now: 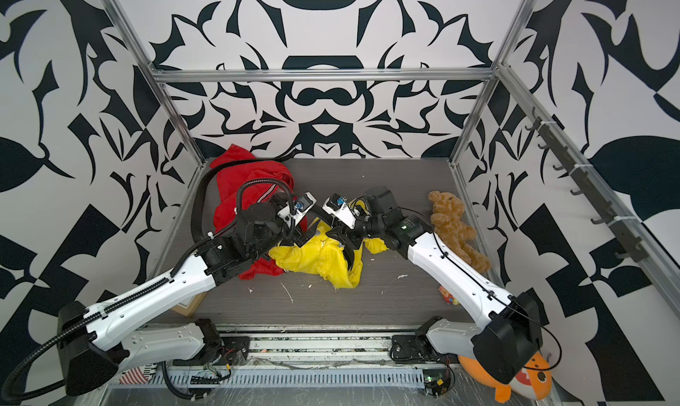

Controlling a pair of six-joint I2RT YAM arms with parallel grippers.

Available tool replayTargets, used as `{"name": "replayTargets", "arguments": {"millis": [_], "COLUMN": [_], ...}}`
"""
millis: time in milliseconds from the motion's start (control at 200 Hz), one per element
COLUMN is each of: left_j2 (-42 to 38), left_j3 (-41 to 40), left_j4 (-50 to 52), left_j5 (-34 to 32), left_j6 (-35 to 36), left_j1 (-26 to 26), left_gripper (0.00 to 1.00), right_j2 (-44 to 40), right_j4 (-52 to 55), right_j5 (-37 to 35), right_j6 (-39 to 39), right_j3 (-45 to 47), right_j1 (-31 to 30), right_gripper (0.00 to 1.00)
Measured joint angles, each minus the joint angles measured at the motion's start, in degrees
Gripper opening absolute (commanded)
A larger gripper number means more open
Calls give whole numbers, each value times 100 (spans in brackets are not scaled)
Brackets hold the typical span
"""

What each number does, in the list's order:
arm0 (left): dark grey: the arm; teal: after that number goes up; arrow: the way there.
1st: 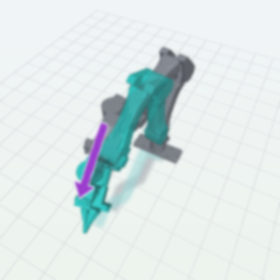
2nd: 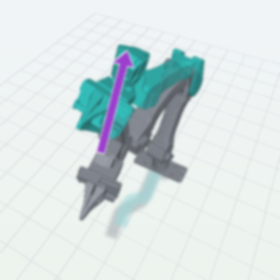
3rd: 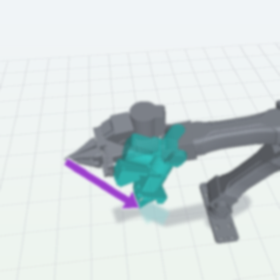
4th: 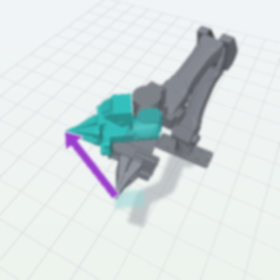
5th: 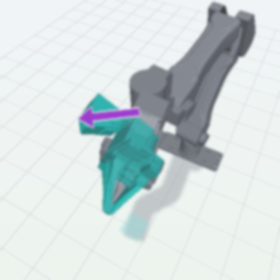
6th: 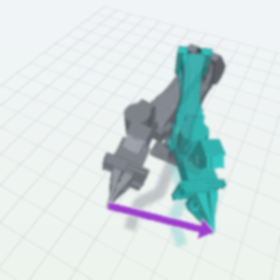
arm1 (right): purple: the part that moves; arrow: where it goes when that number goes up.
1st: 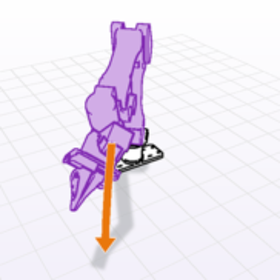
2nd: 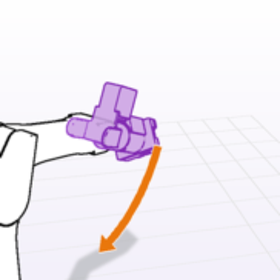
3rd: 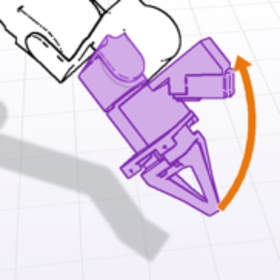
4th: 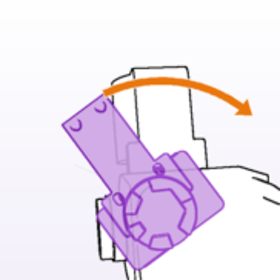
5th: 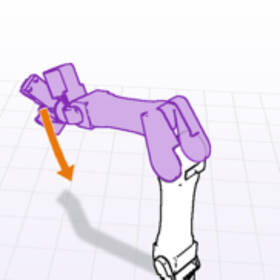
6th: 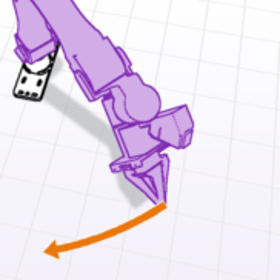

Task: Remove the belt from the trousers

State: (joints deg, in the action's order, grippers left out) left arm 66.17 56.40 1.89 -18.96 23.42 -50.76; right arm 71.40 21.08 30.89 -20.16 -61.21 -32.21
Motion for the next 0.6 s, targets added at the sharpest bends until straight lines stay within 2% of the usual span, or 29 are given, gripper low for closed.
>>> {"name": "replayTargets", "arguments": {"millis": [110,220,345,465,600], "left_j2": [59,332,595,629,535], "left_j3": [0,66,83,63,4], "left_j4": [-302,-334,-313,-343,-339], "left_j5": [87,337,520,505,529], "left_j6": [428,841,918,892,542], "left_j1": [0,-4,0,35,234], "left_gripper": [85,57,0,0,0], "right_j2": [0,0,-9,-70,-278], "right_j4": [26,42,151,140,-37], "right_j5": [24,37,13,-15,-48], "right_j6": [-17,-24,17,85,157], "right_j3": [0,0,0,0,31], "right_j1": [0,0,39,63,136], "right_gripper": [0,0,0,0,0]}}
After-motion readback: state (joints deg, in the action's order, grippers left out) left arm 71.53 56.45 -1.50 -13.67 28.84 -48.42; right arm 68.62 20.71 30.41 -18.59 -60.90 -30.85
